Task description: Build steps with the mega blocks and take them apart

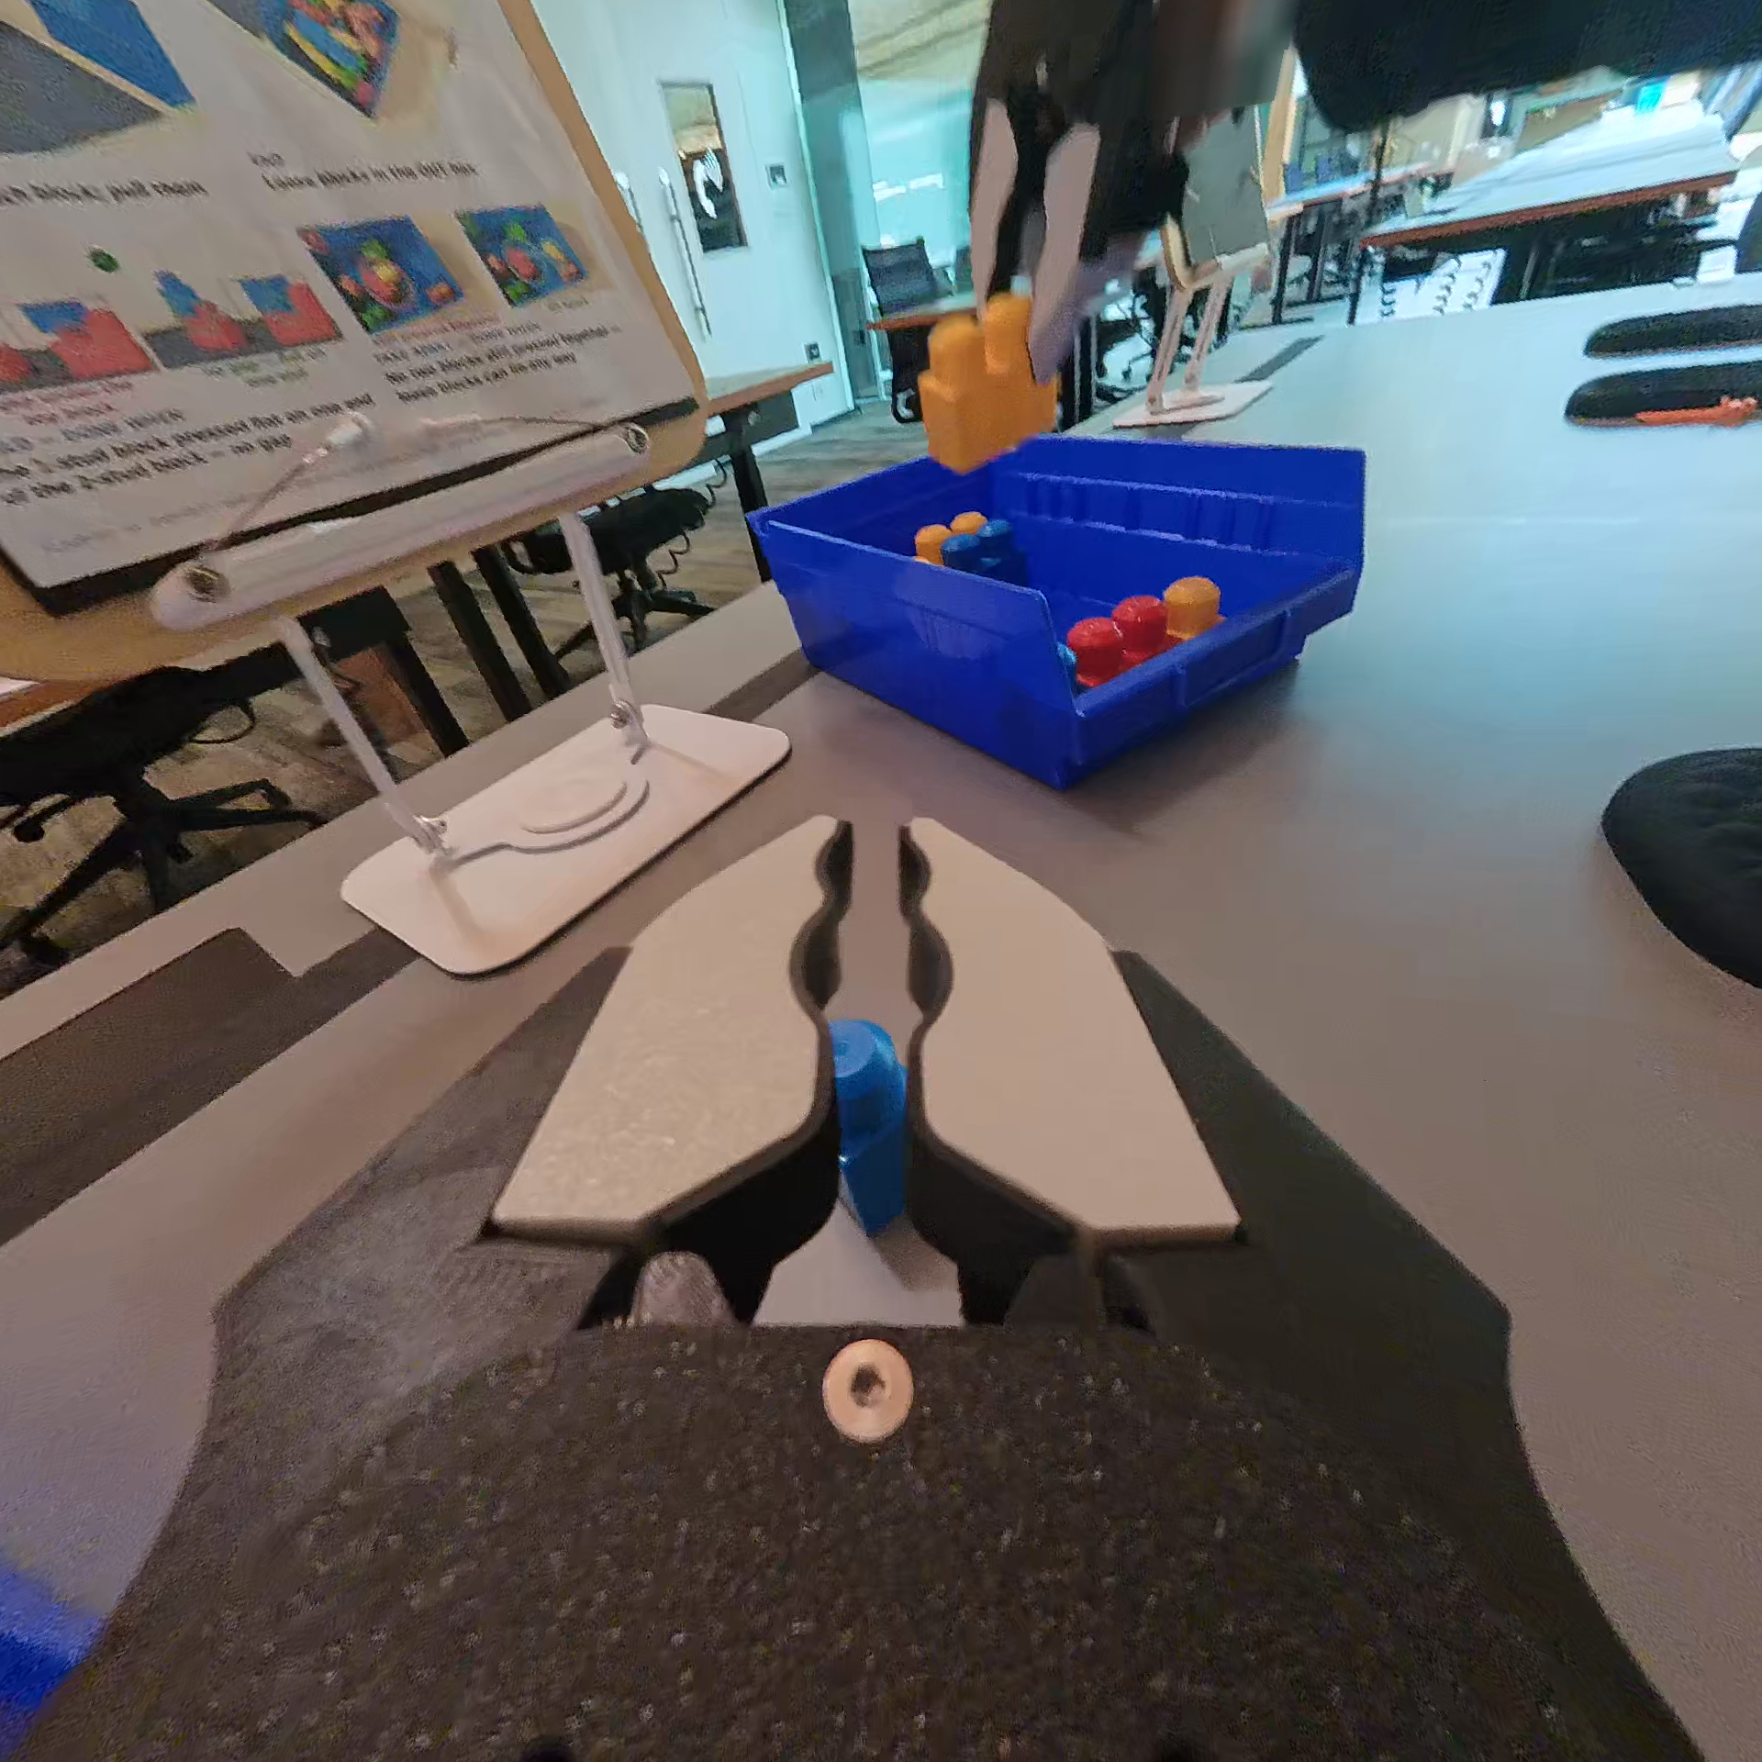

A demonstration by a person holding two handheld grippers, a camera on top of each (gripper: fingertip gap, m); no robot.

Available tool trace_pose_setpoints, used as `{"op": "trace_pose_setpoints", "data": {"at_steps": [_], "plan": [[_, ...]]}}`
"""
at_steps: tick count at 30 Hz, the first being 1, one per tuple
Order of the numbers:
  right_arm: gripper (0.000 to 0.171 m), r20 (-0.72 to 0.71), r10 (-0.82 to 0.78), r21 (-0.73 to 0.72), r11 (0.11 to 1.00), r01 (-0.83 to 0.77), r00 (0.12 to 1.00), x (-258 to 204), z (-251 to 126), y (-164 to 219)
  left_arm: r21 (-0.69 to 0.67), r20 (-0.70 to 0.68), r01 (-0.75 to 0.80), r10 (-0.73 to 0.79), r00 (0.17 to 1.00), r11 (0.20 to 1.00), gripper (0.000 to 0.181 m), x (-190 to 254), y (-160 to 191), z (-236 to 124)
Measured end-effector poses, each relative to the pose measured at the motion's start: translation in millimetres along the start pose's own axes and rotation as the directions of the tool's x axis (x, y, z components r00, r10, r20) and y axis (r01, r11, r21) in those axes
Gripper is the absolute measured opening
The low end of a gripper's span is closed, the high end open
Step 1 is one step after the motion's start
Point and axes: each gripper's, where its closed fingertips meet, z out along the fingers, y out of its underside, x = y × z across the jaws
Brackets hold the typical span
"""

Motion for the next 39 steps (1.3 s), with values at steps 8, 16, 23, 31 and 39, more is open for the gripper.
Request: {"op": "trace_pose_setpoints", "data": {"at_steps": [8, 16, 23, 31, 39], "plan": [[0.033, 0.107, 0.030, 0.000, 1.000, -0.030, 0.994, -11.5, 77.8, 1.2, 0.057, 0.129, 0.012, -0.020, 0.991, 0.998, 0.000, -22.6, -7.0, -6.5], [0.033, 0.147, 0.022, 0.013, 1.000, -0.024, 0.989, -17.4, 116.3, -20.5, 0.022, 0.137, -0.006, 0.002, 0.991, 1.000, 0.000, -23.5, 2.9, -3.2], [0.035, 0.107, 0.037, -0.020, 0.999, -0.035, 0.994, -9.7, 128.6, -21.9, 0.006, 0.123, -0.004, 0.004, 0.992, 1.000, 0.000, -21.9, 6.8, -1.6], [0.047, 0.006, 0.055, 0.059, 0.997, -0.055, 0.998, 4.8, 108.5, -33.9, -0.003, 0.117, -0.005, 0.005, 0.993, 1.000, 0.000, -20.4, 8.1, -1.2], [0.045, -0.113, 0.158, 0.451, 0.888, -0.091, 0.981, 5.1, 35.3, -92.4, -0.001, 0.138, 0.008, -0.007, 0.990, 1.000, 0.000, -24.3, 7.3, -3.0]]}}
